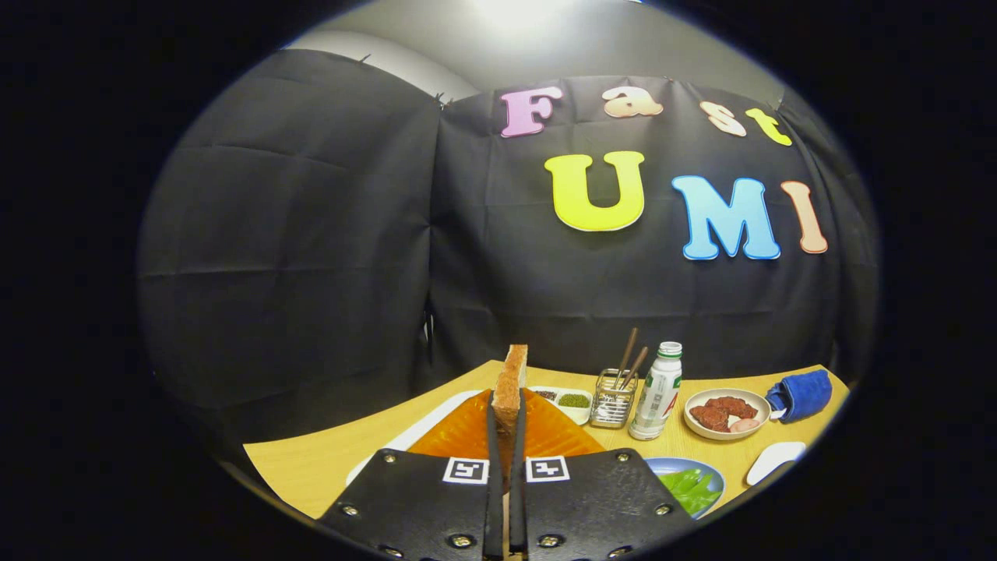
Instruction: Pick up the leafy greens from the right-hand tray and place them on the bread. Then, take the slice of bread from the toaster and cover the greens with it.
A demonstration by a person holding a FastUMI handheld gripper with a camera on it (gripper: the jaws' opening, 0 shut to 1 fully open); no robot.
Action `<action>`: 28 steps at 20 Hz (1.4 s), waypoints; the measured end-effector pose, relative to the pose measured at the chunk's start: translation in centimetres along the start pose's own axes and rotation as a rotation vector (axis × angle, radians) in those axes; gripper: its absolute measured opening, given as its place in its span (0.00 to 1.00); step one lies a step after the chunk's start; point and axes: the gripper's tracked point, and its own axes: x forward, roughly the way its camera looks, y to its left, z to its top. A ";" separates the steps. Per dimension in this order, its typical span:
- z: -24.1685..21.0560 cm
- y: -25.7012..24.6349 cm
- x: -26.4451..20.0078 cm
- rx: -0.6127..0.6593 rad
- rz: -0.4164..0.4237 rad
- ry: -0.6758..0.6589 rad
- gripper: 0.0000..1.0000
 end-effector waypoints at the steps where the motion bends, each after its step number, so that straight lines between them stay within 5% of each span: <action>1: 0.4 -0.3 -0.2 0.004 0.007 0.001 0.03; 10: 2.7 -7.5 -3.9 0.021 -0.077 -0.039 0.03; 28: -8.0 -12.9 -6.3 0.119 -0.121 0.115 0.03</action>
